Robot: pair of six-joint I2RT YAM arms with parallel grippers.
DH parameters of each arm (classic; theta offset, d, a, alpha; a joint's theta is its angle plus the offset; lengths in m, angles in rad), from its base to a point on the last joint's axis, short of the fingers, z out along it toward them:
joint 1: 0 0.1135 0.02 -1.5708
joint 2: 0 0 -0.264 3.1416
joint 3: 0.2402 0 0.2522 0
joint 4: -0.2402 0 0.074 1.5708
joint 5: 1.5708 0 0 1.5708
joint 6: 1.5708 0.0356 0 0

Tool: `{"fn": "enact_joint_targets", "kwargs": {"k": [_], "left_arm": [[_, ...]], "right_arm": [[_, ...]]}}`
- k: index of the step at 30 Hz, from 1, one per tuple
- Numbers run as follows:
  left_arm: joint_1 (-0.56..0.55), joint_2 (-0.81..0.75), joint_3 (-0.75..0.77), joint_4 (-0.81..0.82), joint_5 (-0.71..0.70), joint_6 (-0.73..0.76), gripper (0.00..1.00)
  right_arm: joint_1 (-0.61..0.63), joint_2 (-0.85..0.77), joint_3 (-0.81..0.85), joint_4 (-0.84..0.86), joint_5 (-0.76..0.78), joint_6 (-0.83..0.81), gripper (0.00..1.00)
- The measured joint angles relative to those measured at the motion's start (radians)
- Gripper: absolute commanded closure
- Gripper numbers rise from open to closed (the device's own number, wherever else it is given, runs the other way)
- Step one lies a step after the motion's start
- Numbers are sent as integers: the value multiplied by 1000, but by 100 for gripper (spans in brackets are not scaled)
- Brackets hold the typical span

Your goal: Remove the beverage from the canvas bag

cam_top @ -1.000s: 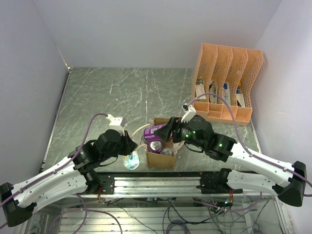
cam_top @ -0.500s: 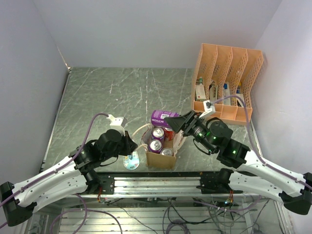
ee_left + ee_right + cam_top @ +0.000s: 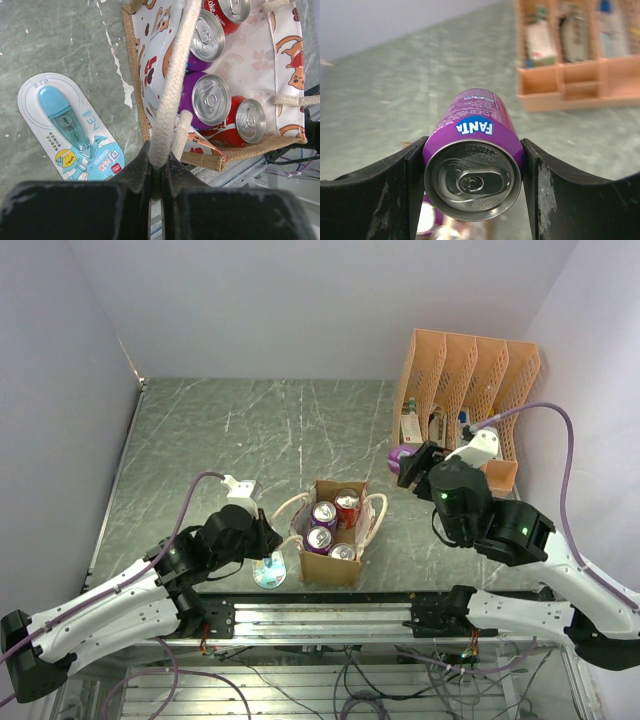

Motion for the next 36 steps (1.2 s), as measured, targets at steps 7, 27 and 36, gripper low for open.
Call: {"fn": "enact_joint_targets", "kwargs": {"k": [7, 27, 36], "left_arm": [[0, 35, 0, 7, 0, 1, 93], [0, 26, -6, 23, 18, -2, 93], [0, -7, -9, 22, 18, -9, 93]], "right_arm": [[0, -30, -148, -337, 111, 171, 100], [-238, 67, -362, -206, -168, 130, 100], [-507, 227, -342, -64, -416, -67, 100]]}}
